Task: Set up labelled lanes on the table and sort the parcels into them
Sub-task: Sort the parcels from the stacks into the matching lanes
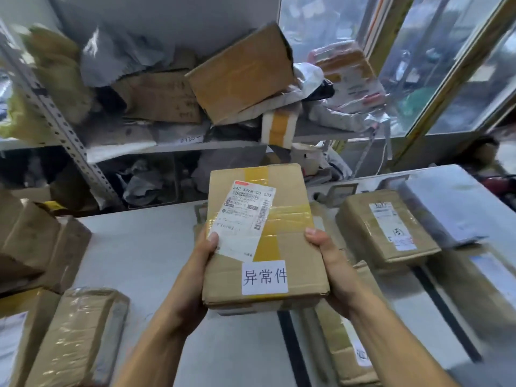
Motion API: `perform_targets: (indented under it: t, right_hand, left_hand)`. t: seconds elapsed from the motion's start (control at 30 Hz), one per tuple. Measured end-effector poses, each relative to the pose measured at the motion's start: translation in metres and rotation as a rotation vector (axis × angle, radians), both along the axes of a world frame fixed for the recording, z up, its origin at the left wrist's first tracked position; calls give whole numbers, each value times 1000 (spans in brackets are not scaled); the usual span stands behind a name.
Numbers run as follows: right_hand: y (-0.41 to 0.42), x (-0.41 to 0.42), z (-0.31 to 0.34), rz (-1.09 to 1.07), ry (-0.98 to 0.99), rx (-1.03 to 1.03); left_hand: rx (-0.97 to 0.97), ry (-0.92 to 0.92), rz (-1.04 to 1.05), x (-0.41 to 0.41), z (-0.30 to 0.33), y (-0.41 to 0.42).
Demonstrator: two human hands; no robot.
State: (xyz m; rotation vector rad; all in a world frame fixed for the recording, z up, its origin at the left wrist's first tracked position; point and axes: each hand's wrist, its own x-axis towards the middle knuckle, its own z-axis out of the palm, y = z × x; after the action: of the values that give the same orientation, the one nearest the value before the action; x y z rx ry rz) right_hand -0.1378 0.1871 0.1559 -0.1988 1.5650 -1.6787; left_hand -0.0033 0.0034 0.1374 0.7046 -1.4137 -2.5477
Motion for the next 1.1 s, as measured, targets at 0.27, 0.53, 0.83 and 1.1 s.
perform_targets:
  t: [0.27, 0.53, 0.83, 1.1]
  right_hand:
    - [148, -35, 6, -98, -28, -47]
    - [278, -72, 11, -142, -24, -53]
    - [355, -93, 5, -196, -99, -66]
    - [398, -142, 15, -285, -53, -86]
  left_hand:
    - [6, -4, -62, -52, 8, 136]
    - [-3, -41, -137, -98, 12, 262]
    - [-23, -14, -218, -131, 9, 326]
    - [-111, 89, -238, -187, 15, 371]
